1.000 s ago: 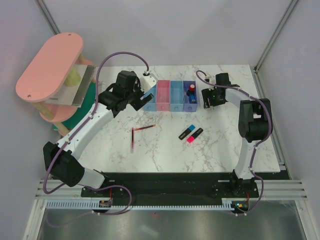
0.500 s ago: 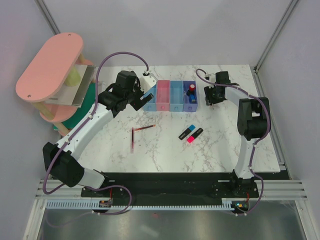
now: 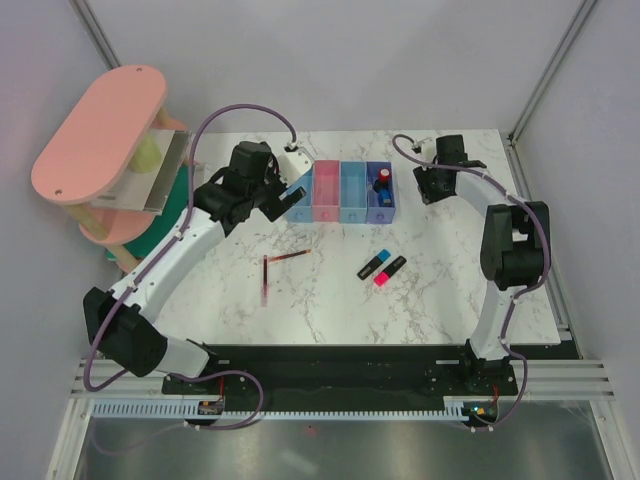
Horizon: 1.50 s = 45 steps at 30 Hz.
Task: Sort the stationery into containers
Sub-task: Pick up the stapler from the center of the board, then place the stapler in the storage box.
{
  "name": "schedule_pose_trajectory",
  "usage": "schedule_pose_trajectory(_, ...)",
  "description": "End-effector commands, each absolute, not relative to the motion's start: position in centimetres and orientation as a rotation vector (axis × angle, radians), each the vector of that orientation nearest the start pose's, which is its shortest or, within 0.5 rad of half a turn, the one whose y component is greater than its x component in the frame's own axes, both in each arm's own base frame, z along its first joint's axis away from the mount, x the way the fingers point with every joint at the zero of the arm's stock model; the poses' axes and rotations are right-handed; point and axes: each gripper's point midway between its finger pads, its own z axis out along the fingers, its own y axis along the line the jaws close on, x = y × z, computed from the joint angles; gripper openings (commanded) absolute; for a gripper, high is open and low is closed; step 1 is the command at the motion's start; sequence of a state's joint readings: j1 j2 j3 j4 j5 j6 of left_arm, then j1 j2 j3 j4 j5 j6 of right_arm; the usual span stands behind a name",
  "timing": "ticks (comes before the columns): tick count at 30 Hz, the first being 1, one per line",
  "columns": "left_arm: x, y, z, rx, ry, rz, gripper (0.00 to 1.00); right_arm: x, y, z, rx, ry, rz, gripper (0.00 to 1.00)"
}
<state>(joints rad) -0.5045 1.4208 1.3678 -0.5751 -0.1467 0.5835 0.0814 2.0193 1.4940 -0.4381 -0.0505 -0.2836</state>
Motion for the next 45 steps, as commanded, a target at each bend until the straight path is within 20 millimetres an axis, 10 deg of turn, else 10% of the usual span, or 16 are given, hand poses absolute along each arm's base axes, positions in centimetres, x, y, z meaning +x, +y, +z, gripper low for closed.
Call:
schedule_pose_trajectory(1,37.1,-14.7,27.5,1.056,1.856,0.226,1.00,50.2,3.0,14.0,-0.513,2.298,-0.105,0.45)
schedule_pose_trajectory(15,35.2,-13.4,26.6,1.059,1.871,0.249,1.00,49.5,11.0,20.0,-0.697,2.164,0.056,0.45)
schedule_pose_trajectory(26,34.7,-12.8,27.4,1.066,1.859,0.266,1.00,50.8,19.7,17.0,-0.868,2.144,0.148,0.45)
schedule_pose_trajectory(45,33.4,-13.8,25.8,1.112,1.868,0.171,1.00,51.7,24.8,11.8,-0.973,2.155,0.197,0.45)
